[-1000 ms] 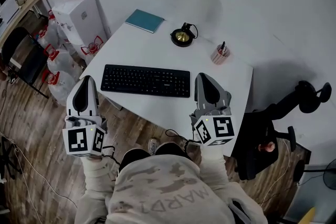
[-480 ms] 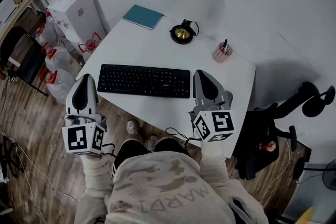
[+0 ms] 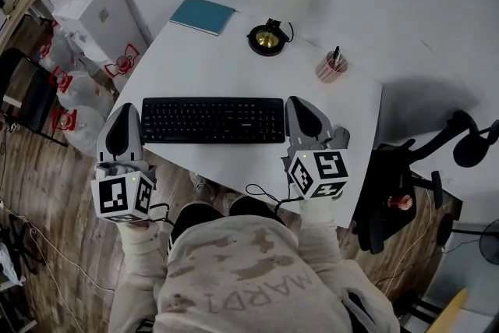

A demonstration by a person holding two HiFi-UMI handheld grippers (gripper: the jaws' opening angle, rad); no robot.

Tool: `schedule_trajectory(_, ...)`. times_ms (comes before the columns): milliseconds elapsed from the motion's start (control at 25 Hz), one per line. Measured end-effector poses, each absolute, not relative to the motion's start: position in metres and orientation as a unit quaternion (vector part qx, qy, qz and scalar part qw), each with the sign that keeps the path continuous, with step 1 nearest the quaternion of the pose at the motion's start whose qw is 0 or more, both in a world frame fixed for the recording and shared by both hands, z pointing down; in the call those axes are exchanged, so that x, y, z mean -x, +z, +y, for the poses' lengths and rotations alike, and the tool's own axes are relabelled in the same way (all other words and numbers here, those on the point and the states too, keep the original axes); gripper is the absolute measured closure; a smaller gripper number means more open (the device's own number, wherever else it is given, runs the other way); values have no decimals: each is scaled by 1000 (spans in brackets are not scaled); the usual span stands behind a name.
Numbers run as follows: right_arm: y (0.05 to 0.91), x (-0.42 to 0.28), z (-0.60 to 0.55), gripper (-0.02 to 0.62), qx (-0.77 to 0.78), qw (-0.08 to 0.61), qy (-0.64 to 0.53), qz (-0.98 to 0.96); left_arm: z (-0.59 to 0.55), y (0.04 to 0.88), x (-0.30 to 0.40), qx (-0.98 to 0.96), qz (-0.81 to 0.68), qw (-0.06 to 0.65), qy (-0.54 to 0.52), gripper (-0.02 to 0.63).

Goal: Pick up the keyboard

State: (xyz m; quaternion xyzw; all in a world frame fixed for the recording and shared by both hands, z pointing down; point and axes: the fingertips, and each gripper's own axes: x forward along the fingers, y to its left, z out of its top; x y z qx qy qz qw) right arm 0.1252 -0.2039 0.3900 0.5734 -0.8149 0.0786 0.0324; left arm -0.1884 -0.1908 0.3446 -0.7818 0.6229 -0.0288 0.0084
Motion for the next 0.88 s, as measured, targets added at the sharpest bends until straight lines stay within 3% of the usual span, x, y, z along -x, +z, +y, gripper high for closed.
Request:
schedule_trajectory(720, 499, -137, -243, 581, -601, 100, 218, -762, -260, 455, 224, 788, 595, -97, -129, 598)
schedule_trajectory(800, 511, -139, -245, 512, -601, 108, 233, -757, -263, 469, 228, 786, 592, -112, -140, 597)
schedule_trajectory(880, 523, -140, -246, 496, -600, 117, 247, -752, -265, 484, 232, 783, 588, -131, -152, 561)
